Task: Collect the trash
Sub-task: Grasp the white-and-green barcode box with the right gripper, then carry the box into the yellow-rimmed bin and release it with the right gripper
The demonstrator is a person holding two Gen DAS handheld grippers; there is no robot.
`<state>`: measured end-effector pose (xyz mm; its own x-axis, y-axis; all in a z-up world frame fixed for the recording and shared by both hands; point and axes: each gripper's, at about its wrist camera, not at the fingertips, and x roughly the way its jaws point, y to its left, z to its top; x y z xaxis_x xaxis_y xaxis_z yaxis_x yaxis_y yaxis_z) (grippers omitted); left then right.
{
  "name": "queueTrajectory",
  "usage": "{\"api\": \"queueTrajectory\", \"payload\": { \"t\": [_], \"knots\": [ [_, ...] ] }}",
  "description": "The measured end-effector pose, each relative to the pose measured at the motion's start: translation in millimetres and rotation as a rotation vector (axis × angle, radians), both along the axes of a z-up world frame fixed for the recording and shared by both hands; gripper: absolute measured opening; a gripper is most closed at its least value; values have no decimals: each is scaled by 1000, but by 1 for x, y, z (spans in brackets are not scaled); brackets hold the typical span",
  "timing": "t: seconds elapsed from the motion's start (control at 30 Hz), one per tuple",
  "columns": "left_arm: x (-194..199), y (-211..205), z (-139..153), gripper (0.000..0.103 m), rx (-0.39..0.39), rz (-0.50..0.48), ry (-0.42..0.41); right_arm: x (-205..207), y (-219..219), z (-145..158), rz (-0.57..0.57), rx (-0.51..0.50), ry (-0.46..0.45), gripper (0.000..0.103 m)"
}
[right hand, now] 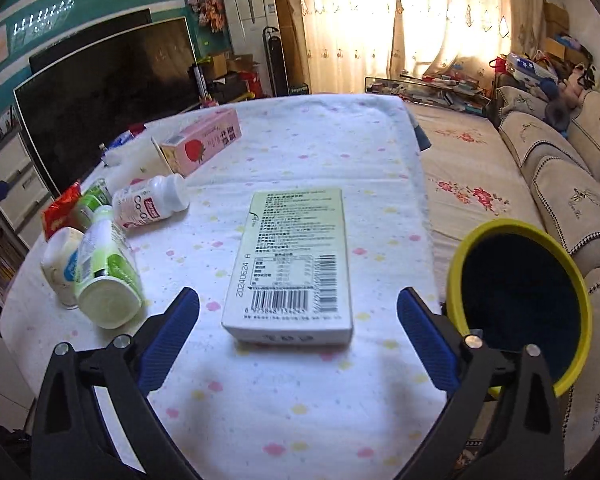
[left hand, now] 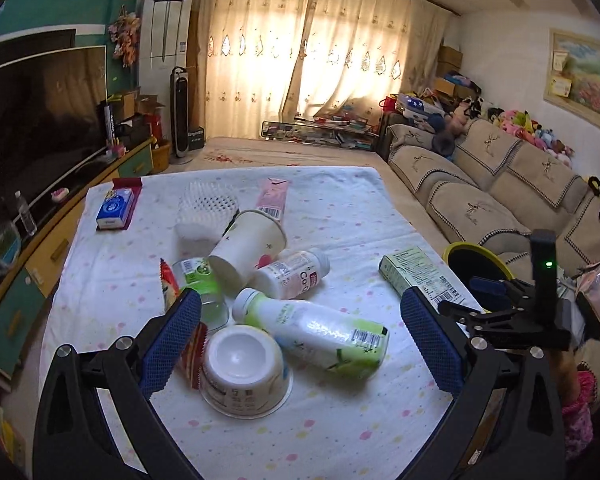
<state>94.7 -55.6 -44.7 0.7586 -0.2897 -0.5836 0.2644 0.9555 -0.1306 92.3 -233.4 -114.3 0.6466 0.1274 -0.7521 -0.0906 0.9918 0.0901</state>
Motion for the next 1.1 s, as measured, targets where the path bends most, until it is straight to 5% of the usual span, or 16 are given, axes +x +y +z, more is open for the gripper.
{"api": "queueTrajectory", "payload": {
  "t": [0.27,0.43,0.53,1.1],
  "knots": [
    [1,4,-8,98,-13,-4,4,17,9,-27,0,-41,53,93],
    [3,-3,-10,98,-22,-21,6,19,8,-29,-2,-41,60,71],
    [5,-6,-11,98,-31,-41,3,19,9,-27,-22,-44,58,70],
    [24,-49,-12,98,-64,-92,61,-7,1,18,-52,118,-123,68]
  ]
}}
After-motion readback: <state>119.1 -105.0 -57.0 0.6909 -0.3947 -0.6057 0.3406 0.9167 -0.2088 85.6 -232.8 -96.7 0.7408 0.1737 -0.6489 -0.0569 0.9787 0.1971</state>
